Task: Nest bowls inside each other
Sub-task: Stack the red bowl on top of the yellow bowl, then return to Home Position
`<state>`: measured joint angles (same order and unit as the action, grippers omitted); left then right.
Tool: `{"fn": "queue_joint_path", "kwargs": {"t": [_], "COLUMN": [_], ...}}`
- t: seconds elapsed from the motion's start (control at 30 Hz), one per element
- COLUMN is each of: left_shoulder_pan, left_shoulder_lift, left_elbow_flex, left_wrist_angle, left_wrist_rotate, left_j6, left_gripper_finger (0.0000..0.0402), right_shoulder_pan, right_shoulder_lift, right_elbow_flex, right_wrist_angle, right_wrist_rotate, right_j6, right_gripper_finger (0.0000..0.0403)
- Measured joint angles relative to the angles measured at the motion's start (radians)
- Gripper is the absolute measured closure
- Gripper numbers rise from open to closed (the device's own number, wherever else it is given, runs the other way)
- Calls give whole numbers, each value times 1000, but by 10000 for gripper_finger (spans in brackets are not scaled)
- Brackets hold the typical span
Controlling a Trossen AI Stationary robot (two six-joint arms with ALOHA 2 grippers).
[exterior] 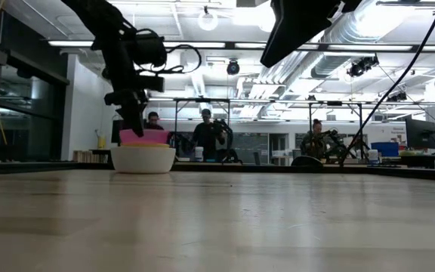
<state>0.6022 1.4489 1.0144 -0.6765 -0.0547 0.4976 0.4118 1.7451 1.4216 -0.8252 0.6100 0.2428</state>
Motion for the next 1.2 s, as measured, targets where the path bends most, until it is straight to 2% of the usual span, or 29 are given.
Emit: {"fn": "queue_joint_path", "kwargs": {"t": [0.13,0.43,0.9,1.2], "left_shoulder_pan": [0,0,0,0], "left_shoulder_lift": [21,21,21,21], "left_elbow_flex": [-5,-5,-3,59], "left_wrist_angle": [20,49,46,42], "left_wrist_rotate": [0,22,22,22], "left_j6": [0,2,-6,-6], "left_gripper_finger": [400,364,360,359], "right_shoulder_pan": [0,0,-18,-39], "right_shoulder_lift": [0,0,0,0], "right_elbow_flex": [0,0,0,0], "right_wrist_angle": [1,3,4,6], "right_wrist_rotate": [-12,-12,-11,-30], "right_j6": [0,0,-3,-3], "right_gripper_finger": [268,268,268,268]}}
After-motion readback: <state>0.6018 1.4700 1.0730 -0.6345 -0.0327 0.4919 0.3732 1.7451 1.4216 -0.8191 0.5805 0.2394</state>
